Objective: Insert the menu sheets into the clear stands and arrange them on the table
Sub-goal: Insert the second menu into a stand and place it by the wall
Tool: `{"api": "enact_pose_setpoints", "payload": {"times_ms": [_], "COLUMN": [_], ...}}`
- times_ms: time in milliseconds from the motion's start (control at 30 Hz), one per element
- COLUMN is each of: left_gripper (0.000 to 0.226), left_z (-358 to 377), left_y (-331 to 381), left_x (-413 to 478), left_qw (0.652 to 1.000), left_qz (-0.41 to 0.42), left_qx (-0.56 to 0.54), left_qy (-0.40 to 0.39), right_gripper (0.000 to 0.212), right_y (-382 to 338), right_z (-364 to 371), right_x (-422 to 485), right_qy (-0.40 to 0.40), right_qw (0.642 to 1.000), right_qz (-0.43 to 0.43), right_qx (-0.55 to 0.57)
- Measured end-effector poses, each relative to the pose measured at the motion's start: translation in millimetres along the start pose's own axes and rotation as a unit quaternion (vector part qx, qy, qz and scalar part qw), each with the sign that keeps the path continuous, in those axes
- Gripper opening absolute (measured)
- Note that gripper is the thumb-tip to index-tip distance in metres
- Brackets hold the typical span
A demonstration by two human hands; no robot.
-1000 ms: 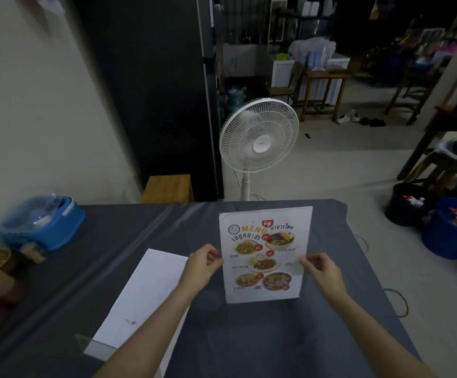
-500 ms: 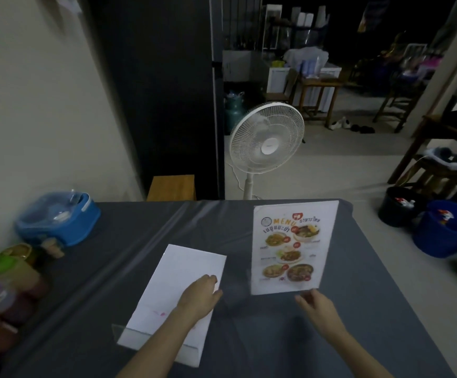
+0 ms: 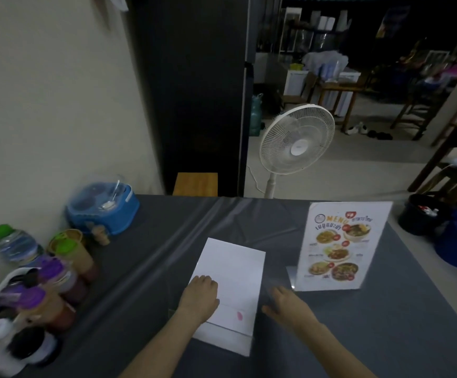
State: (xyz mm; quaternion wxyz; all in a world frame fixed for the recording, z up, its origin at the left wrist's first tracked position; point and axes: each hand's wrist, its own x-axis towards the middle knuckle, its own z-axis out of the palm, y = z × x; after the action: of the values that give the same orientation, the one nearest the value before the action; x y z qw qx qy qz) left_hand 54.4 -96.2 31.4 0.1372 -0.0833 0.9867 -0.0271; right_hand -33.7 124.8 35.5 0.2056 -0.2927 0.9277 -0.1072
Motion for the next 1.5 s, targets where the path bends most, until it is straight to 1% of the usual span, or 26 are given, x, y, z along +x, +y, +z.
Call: {"api": "enact_pose_setpoints", "payload": {"times_ms": [133,267,467,567,700,800,867,900,967,1067,1167,1267,1400,1500], "left_gripper": [0.045,0.043,0.04,0.039,0.04,0.038,0.036,0.035,0.033,0.032,0.043,0.047,0.05,0.044], "left_z": [6,12,23,28,34,38,39,40,41,41,40,40,37,32], "left_y": [-21,-38,-47,-46,-46,-49,-50,-50,-50,-49,-49,-47,-45,-44], "left_x": [5,11,24,30,37,41,45,47,53,60,63,63,61,58], "left_qw": [1.0,0.999,0.993,0.982,0.963,0.947,0.931,0.921,0.9,0.877,0.856,0.839,0.832,0.834], "left_qz": [-0.013,-0.031,-0.064,-0.094,-0.134,-0.168,-0.196,-0.21,-0.236,-0.266,-0.291,-0.303,-0.307,-0.293], "left_qx": [0.011,-0.008,-0.075,-0.142,-0.22,-0.267,-0.304,-0.325,-0.364,-0.397,-0.425,-0.449,-0.458,-0.46], "left_qy": [-0.017,-0.031,-0.062,-0.081,-0.08,-0.055,-0.043,-0.038,-0.034,-0.036,-0.04,-0.049,-0.057,-0.082], "right_gripper": [0.054,0.053,0.057,0.057,0.05,0.03,0.023,0.022,0.026,0.022,0.025,0.03,0.034,0.037], "right_y": [-11,-12,-15,-15,-16,-13,-15,-15,-16,-16,-15,-13,-16,-20], "right_z": [4,11,18,20,22,26,27,28,31,34,34,39,47,42], "right_x": [15,29,47,54,64,75,79,81,85,90,95,99,103,105], "right_qy": [-0.026,-0.042,-0.069,-0.073,-0.045,-0.019,0.002,0.016,0.041,0.062,0.08,0.091,0.087,0.081], "right_qw": [1.0,0.999,0.995,0.99,0.975,0.959,0.951,0.947,0.94,0.92,0.896,0.865,0.819,0.786], "right_qz": [0.008,0.012,0.041,0.066,0.118,0.158,0.176,0.185,0.207,0.247,0.287,0.314,0.349,0.36], "right_qx": [0.001,0.029,0.055,0.096,0.183,0.236,0.256,0.262,0.269,0.298,0.33,0.381,0.447,0.496]}}
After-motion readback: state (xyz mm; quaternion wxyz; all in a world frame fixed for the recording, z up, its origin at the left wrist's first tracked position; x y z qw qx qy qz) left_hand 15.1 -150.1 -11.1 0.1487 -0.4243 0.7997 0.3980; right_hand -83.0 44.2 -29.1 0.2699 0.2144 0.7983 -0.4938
